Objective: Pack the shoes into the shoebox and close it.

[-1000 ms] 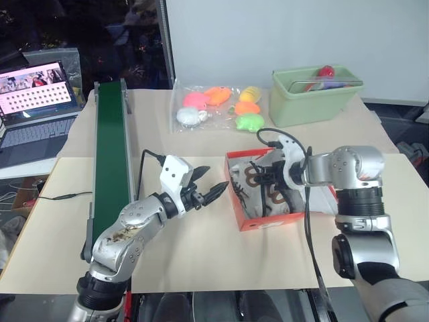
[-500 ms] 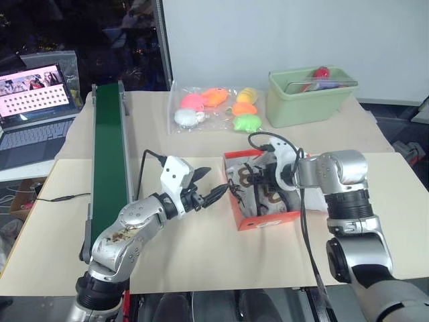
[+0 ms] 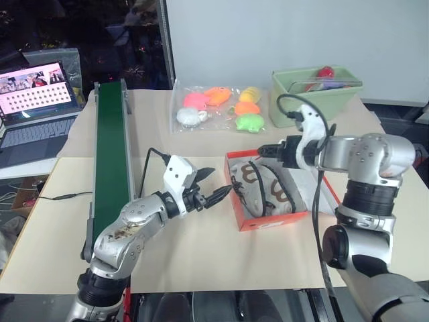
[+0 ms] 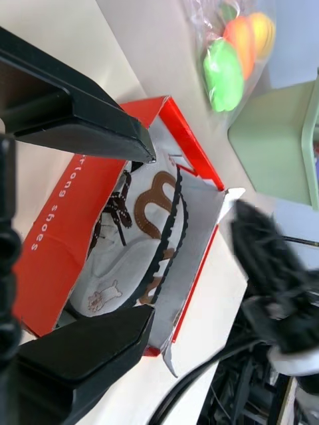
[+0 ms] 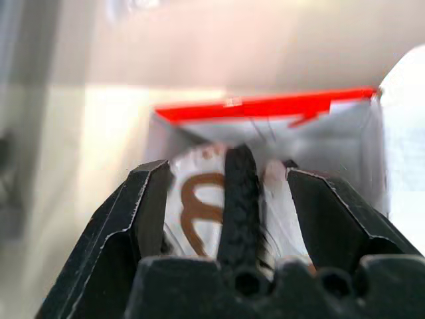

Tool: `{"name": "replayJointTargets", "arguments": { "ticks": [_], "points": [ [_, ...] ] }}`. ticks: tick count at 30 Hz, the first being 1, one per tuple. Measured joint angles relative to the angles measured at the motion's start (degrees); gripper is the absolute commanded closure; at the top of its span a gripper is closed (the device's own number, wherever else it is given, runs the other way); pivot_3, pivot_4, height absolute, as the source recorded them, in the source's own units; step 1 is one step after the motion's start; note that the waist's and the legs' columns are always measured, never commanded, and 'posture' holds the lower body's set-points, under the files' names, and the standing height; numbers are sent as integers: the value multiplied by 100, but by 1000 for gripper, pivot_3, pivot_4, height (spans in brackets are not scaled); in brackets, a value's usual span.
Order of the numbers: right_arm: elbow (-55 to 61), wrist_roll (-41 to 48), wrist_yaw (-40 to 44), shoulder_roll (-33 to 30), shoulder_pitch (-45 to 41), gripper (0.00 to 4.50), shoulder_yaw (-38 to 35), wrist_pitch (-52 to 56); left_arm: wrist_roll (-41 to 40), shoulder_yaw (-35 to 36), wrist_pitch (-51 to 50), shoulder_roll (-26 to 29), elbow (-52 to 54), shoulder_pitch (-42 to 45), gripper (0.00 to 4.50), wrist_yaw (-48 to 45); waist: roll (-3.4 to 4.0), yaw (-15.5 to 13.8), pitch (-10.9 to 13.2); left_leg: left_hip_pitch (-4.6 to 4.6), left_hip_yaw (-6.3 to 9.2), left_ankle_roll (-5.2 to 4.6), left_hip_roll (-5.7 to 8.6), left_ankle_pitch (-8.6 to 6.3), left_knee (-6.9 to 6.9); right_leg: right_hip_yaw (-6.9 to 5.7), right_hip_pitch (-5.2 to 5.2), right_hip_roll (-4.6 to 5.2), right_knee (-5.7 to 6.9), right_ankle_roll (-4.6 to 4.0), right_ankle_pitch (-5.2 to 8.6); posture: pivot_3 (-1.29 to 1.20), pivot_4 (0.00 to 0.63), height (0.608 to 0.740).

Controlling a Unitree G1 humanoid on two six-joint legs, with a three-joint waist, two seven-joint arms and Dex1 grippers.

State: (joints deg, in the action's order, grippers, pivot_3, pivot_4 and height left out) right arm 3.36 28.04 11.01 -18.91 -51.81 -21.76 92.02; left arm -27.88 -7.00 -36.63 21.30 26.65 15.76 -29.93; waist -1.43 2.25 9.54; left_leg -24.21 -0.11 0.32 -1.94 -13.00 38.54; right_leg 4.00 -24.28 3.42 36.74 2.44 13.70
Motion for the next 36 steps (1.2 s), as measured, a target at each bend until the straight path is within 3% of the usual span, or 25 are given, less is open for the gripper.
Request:
{"name": "replayJointTargets", "arguments": {
  "ticks": [2,5,9,12,13,18,22,28,36],
  "points": [
    [252,21,-50,5,243,1120,-155,3,0,-1,5,10,-25,8,886,-44,0,-12,0,-1,-1,0,1,0,0,0,0,1,-1,0,0,0,150,729],
    [758,57,-58,17,718,1792,-675,4,-2,-8,7,22,-70,26,886,-122,0,-27,0,-3,0,0,1,0,0,0,0,1,-3,1,1,0,150,729],
    [1530,200,201,-199,1555,3191,-1225,3,-5,-8,10,50,-95,36,886,-205,0,-44,0,-3,0,0,1,0,-1,0,0,1,-4,4,3,0,150,729],
    [2296,680,875,-705,2501,4293,-1491,-57,-22,-19,7,66,-109,34,886,-235,1,-41,0,1,-1,0,1,0,-1,1,5,1,-4,6,4,0,150,729],
    [2426,753,1005,-806,2677,4458,-1525,-66,-24,-7,7,73,-111,19,886,-237,1,-40,0,2,-1,0,1,0,-1,1,6,1,-4,7,5,0,150,729],
    [2987,1424,2098,-1833,3958,4458,-2240,-360,-103,-27,-97,86,-97,4,886,-269,1,-8,-1,13,-2,0,3,0,8,5,21,0,0,9,6,0,150,729],
    [3175,1483,2455,-2269,4766,4458,-2265,-879,-167,-68,-104,174,-100,19,886,-502,0,18,-1,26,-2,0,3,0,10,7,31,-3,2,15,10,0,150,729],
    [3308,734,2489,-2447,6243,4458,-537,-2183,-253,-90,132,792,-343,292,886,-1564,0,18,-3,28,-8,0,5,0,14,15,31,0,4,45,30,0,150,729],
    [2191,-370,1583,-1744,5970,4458,328,-3586,-212,-94,313,1037,-553,545,886,-2092,-4,-17,-5,22,-5,0,3,0,17,12,24,-3,6,35,26,0,150,729]
  ]
}}
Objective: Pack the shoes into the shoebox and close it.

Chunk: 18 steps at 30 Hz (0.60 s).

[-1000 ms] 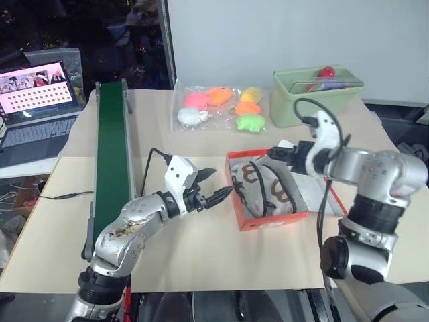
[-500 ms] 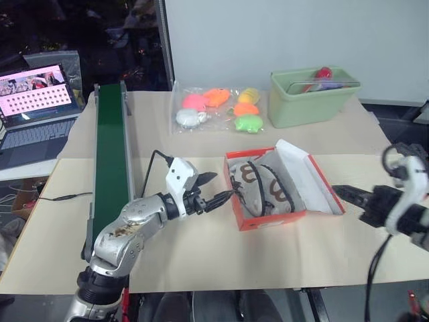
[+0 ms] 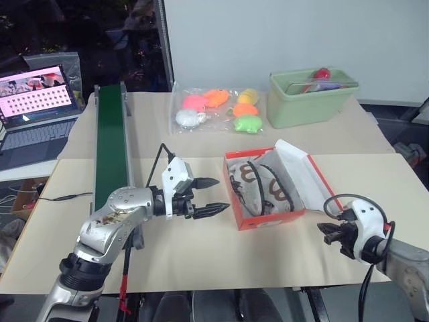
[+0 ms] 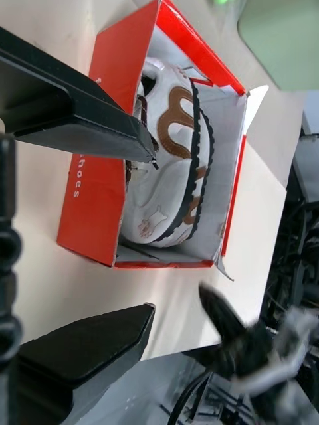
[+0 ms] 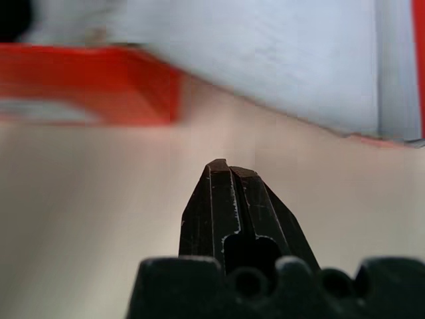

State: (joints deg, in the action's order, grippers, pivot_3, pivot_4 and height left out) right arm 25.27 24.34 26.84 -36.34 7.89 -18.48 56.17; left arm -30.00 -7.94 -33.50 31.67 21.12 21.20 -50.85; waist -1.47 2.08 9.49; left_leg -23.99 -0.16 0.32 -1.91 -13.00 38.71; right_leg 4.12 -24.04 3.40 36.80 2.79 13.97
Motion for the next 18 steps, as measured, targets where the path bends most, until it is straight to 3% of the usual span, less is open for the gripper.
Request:
{"name": "replayJointTargets", "arguments": {
  "ticks": [6,10,14,18],
  "points": [
    [-695,-599,-698,515,-358,4458,368,-594,71,-73,21,-238,-67,110,886,143,-2,-6,0,-7,1,0,1,0,0,-1,-3,2,-2,-20,-12,0,150,729],
    [-1307,-885,-1447,1233,-743,4458,307,-982,67,-144,-21,-334,67,102,886,261,1,15,-2,-3,0,0,1,0,1,2,-1,2,3,-21,-13,0,150,729],
    [-1569,-753,-1869,1814,-993,4458,-220,-1108,65,-141,-36,-331,79,91,886,307,1,10,-4,-1,0,0,2,0,3,2,0,3,7,-21,-13,0,150,729],
    [-1858,706,-2645,3334,-1764,4458,-1818,-1648,64,-151,-47,-374,111,67,886,388,4,41,-3,-1,2,0,-2,0,0,4,-5,0,18,-24,-15,0,150,729]
  ]
}}
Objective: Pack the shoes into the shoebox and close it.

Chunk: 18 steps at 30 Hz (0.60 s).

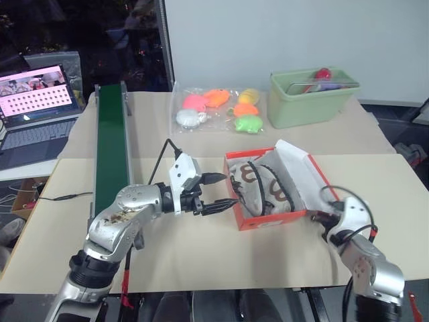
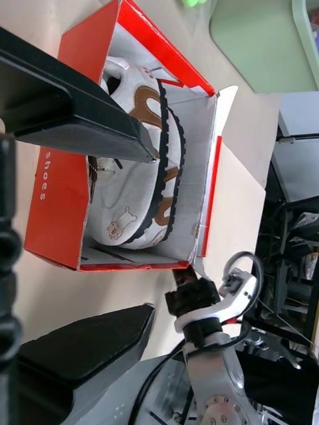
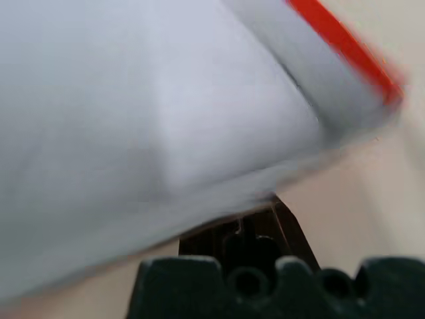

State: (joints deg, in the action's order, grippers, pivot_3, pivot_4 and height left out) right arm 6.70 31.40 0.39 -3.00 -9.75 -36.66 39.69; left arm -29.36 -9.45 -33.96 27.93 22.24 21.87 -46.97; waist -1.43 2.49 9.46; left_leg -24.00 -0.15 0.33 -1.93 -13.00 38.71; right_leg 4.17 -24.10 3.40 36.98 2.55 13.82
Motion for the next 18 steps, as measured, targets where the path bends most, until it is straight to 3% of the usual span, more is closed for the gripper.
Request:
{"name": "replayJointTargets", "arguments": {
  "ticks": [4,7,15,18],
  "points": [
    [47,1785,-260,928,-482,4458,-854,-539,-6,-10,-28,-7,82,-19,886,64,3,-6,0,-3,0,0,0,0,-1,-2,-2,1,0,0,0,0,150,729],
    [125,2646,-206,1026,-488,4458,-885,-712,-14,-11,-108,-7,90,-40,886,88,13,-14,3,-7,0,0,4,0,0,-3,-4,7,-1,1,0,0,150,729],
    [556,3500,540,866,-422,4458,-289,-933,-16,23,-126,22,118,-77,886,134,19,40,1,7,0,0,-1,0,-3,-1,-2,0,8,0,1,0,150,729],
    [732,3529,863,468,-255,4458,116,-781,-25,92,-141,67,186,-171,886,174,19,15,1,5,-1,0,1,0,-2,0,-2,2,5,0,1,0,150,729]
  ]
}}
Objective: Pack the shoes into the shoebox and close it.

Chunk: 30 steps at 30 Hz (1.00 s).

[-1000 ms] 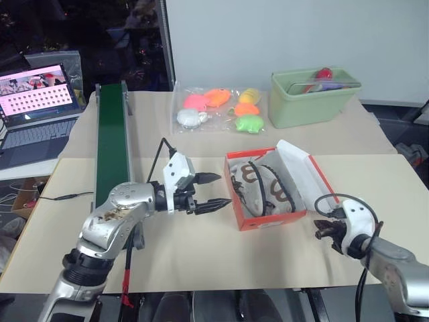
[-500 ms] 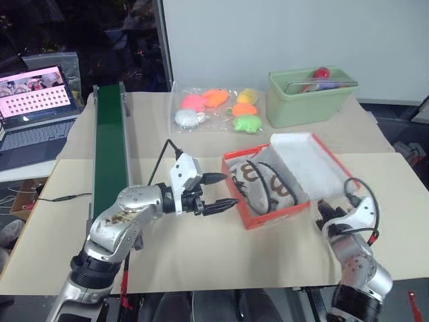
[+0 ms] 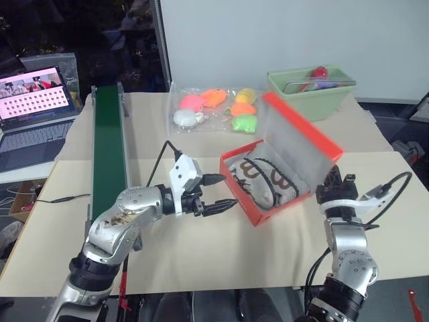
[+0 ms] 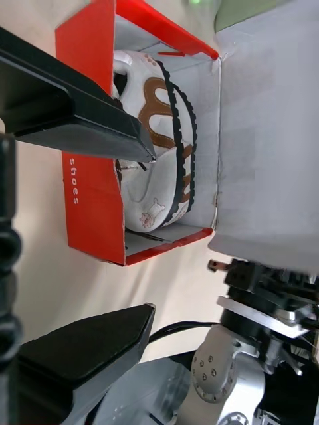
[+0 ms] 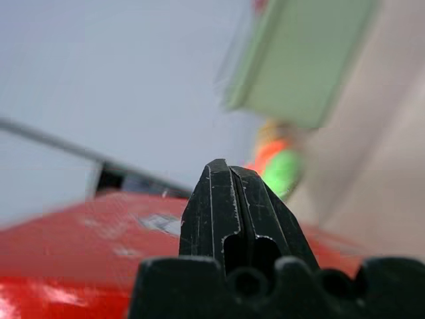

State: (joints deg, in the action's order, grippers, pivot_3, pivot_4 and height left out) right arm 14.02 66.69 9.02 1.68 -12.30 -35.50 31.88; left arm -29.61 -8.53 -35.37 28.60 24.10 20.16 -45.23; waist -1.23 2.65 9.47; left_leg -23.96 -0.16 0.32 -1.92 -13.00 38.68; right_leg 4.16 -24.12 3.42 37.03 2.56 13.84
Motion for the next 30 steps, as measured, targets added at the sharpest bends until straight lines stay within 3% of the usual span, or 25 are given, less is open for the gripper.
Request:
{"name": "replayJointTargets", "arguments": {
  "ticks": [12,15,21,25,30],
  "points": [
    [1238,-1220,1651,-3190,-143,4458,2609,1225,-83,156,-177,38,165,-76,886,204,-5,-24,2,-2,1,0,2,0,5,-2,4,-1,-5,0,2,0,150,729],
    [1203,-1460,1701,-3251,-614,4458,2881,1232,-84,160,-208,35,196,-86,886,231,-7,-13,3,-1,2,0,1,0,6,-2,3,-2,-3,-1,1,0,150,729],
    [-227,-2479,864,-2399,-1723,4458,3429,1155,-85,158,-224,14,281,-111,886,327,-10,-17,2,0,1,0,2,0,6,-1,3,-2,-3,-2,0,0,150,729],
    [-1401,-3399,690,-2194,-1841,4458,3939,1053,-86,161,-234,14,312,-128,886,389,-10,-71,2,-23,2,0,2,0,5,-6,-16,0,-7,-2,1,0,150,729],
    [-1647,-3797,827,-2161,-1936,4458,3959,943,-99,160,-238,12,321,-130,886,433,-10,-67,2,-20,3,0,1,0,6,-7,-11,2,-6,-2,0,0,150,729]
  ]
}}
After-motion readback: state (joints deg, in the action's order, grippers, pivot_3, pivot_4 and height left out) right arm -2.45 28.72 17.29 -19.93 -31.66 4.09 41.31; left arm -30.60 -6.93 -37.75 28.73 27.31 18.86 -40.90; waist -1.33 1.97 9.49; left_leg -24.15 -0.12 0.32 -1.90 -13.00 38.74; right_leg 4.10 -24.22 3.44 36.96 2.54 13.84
